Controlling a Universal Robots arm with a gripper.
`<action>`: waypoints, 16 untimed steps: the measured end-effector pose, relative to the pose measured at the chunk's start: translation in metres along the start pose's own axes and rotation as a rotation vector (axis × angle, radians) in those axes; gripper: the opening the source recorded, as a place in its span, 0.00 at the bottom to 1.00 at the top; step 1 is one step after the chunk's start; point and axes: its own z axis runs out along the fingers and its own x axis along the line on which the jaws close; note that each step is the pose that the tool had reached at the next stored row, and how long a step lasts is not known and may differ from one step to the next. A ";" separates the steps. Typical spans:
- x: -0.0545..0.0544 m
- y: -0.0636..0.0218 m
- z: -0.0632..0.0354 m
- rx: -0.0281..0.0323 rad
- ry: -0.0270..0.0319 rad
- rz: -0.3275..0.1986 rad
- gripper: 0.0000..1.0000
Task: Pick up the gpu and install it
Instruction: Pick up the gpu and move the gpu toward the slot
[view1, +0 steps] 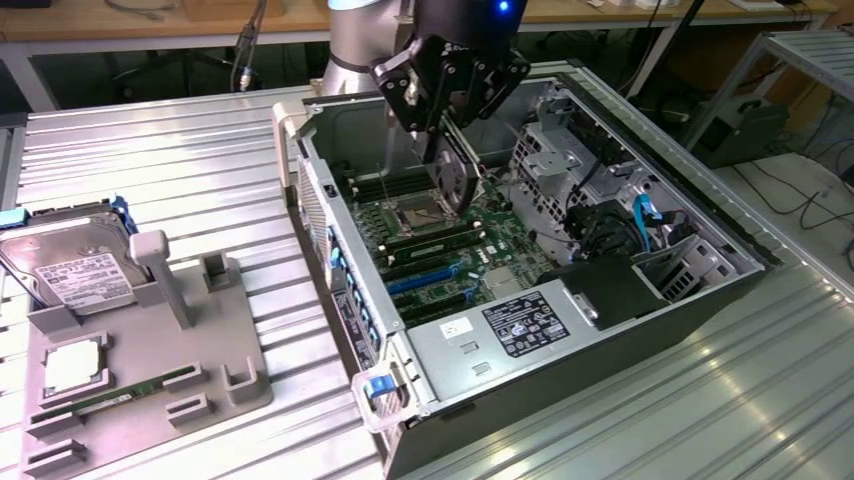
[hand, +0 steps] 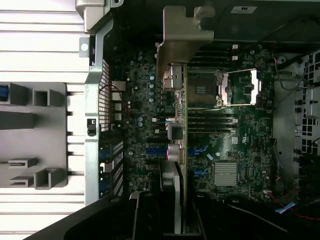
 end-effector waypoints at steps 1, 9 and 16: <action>-0.002 0.0000 0.0000 0.0001 0.0001 0.000 0.28; -0.011 -0.0001 0.0004 0.0002 0.0001 0.000 0.28; -0.017 -0.0002 0.0006 0.0005 0.0001 0.000 0.28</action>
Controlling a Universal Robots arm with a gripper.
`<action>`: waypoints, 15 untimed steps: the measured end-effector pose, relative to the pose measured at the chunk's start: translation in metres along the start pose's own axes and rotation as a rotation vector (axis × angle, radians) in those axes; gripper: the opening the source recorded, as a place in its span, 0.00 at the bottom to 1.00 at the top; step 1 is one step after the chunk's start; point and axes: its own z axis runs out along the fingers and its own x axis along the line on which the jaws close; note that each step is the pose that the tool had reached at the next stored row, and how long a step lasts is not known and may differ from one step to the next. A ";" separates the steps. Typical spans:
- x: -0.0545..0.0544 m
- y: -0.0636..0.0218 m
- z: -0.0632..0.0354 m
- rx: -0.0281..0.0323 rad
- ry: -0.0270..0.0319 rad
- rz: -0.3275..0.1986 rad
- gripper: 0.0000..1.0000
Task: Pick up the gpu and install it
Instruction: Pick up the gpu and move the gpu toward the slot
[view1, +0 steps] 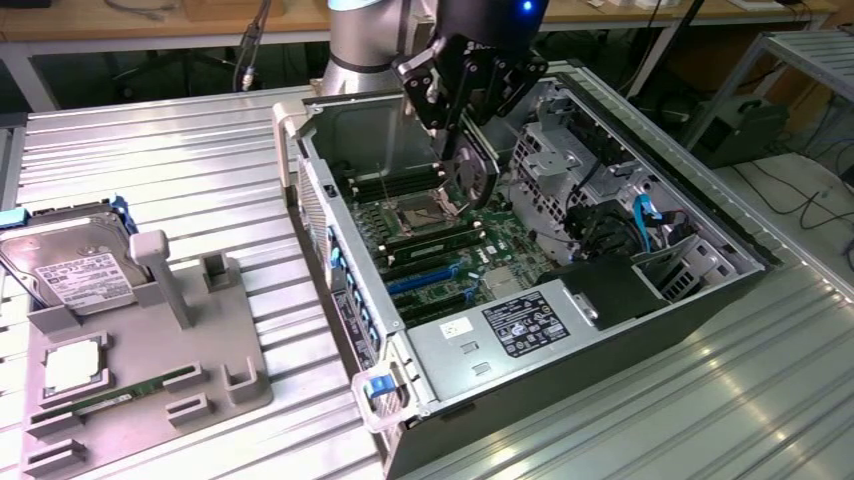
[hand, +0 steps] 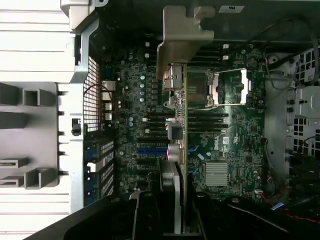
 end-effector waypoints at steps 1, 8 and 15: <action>-0.001 0.0000 0.0001 -0.0001 -0.0001 0.000 0.28; -0.008 -0.0001 0.0003 0.0001 0.0000 0.000 0.28; -0.014 -0.0001 0.0006 0.0000 0.0000 0.000 0.28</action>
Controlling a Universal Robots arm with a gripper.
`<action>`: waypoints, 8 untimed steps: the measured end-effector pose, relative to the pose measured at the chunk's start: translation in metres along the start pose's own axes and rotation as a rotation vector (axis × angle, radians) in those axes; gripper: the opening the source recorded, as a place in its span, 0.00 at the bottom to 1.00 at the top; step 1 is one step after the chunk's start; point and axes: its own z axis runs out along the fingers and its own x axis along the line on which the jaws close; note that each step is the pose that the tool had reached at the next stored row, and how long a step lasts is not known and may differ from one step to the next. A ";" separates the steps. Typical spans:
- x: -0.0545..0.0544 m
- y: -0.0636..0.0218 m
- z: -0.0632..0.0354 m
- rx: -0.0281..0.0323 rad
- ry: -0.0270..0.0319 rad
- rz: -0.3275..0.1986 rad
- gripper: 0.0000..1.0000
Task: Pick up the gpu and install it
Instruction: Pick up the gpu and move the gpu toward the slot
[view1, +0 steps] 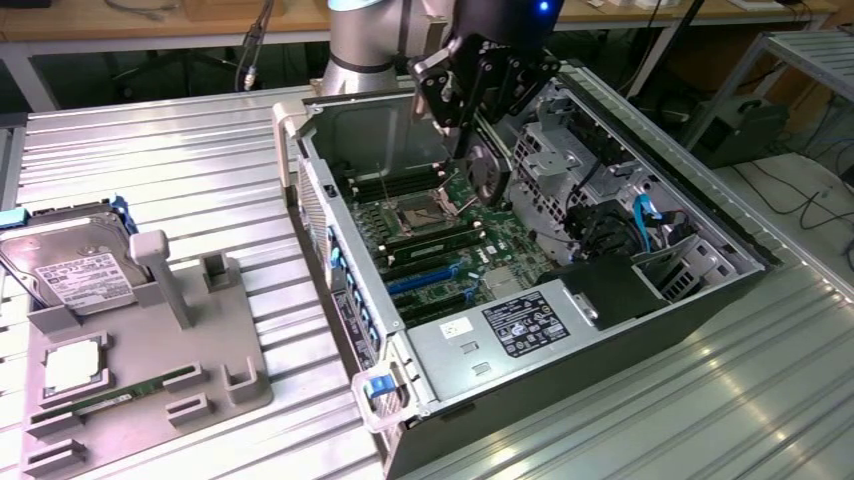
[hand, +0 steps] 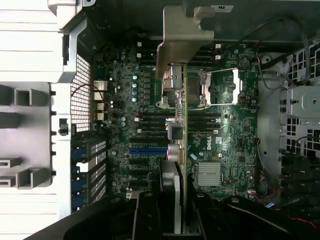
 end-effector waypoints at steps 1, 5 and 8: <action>-0.001 0.0000 0.0000 0.0000 0.0000 0.000 0.28; -0.004 -0.0001 0.0001 0.0000 0.0000 0.000 0.28; -0.007 -0.0001 0.0003 0.0000 0.0000 0.000 0.28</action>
